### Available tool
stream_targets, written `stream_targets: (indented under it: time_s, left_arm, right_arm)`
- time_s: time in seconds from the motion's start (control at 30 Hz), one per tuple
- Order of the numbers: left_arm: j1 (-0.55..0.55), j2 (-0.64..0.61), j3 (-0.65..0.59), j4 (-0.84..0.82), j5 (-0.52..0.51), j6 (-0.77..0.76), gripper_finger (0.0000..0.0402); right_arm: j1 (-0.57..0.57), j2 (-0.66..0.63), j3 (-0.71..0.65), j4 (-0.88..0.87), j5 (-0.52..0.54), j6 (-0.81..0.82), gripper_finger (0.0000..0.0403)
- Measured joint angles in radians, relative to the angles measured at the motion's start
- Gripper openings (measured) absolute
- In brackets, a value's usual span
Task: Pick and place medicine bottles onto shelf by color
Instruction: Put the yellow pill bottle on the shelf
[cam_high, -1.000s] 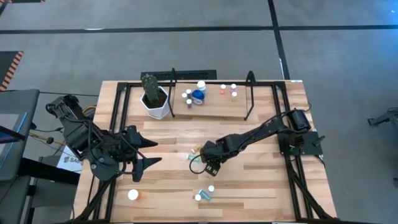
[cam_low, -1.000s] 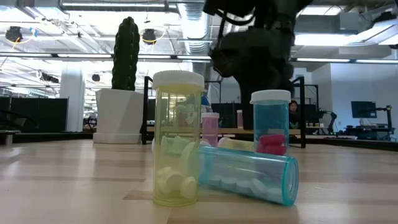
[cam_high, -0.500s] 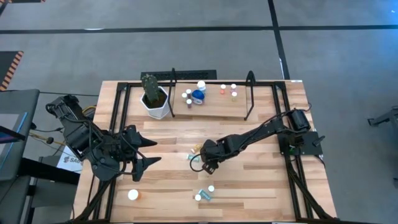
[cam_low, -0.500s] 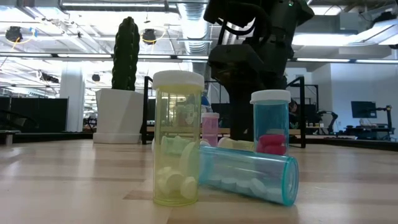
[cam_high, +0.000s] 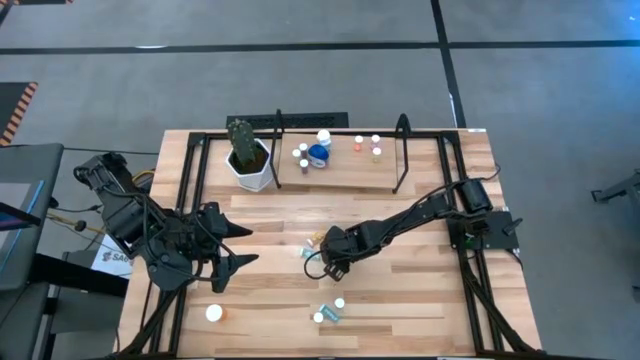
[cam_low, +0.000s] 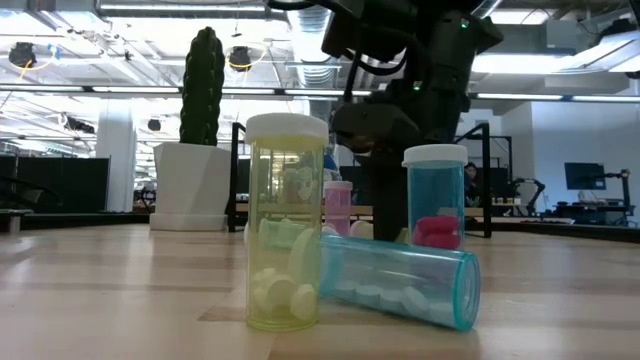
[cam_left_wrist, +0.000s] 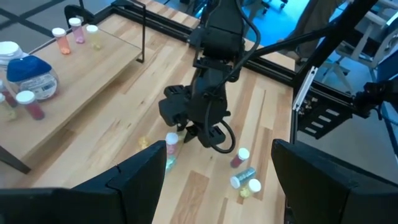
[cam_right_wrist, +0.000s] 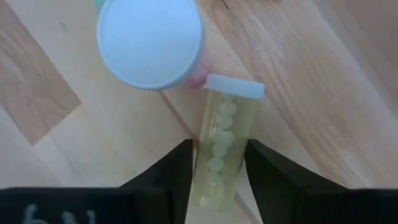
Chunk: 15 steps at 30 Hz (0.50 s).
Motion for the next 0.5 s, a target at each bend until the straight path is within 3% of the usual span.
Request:
stream_targets:
  time_s: [0.3, 0.5]
  left_arm:
    - [0.0, 0.0, 0.0, -0.001, -0.001, 0.009, 0.0276]
    - [0.0, 0.0, 0.0, 0.0, -0.025, 0.016, 0.0276]
  right_arm:
    - [0.002, -0.024, 0.0, -0.025, -0.005, -0.003, 0.0105]
    - [0.008, -0.122, -0.002, -0.083, -0.013, -0.021, 0.0111]
